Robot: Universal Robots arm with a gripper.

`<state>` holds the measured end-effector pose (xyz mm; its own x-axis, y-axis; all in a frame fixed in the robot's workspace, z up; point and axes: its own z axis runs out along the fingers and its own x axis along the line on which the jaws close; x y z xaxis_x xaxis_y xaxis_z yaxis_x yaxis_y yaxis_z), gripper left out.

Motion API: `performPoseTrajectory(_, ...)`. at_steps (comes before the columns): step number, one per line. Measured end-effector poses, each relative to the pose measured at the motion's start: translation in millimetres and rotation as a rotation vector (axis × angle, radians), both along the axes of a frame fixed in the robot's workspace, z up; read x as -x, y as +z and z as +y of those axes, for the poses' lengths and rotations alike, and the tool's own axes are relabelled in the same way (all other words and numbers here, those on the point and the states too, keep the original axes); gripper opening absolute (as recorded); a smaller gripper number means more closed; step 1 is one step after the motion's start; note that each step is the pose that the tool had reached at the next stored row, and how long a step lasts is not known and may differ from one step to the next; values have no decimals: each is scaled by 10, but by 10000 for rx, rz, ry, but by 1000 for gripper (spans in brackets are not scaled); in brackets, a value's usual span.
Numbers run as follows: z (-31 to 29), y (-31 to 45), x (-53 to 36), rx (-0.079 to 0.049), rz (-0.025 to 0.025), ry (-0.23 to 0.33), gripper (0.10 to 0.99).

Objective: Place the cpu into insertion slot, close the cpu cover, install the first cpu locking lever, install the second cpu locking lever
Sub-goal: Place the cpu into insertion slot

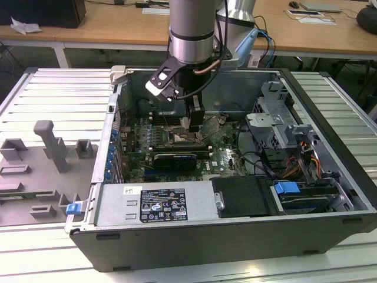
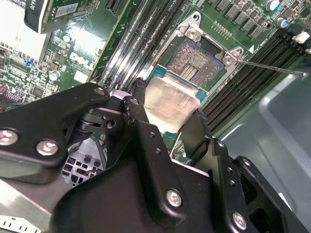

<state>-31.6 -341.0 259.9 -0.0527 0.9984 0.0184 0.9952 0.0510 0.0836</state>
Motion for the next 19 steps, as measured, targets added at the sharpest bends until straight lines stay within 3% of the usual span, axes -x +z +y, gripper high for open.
performPoseTrajectory(7,16,-89,0,-7,-3,-259,537)
performPoseTrajectory(10,66,-167,1,-8,-4,-255,537)
performPoseTrajectory(19,198,-354,123,-7,-13,-248,537)
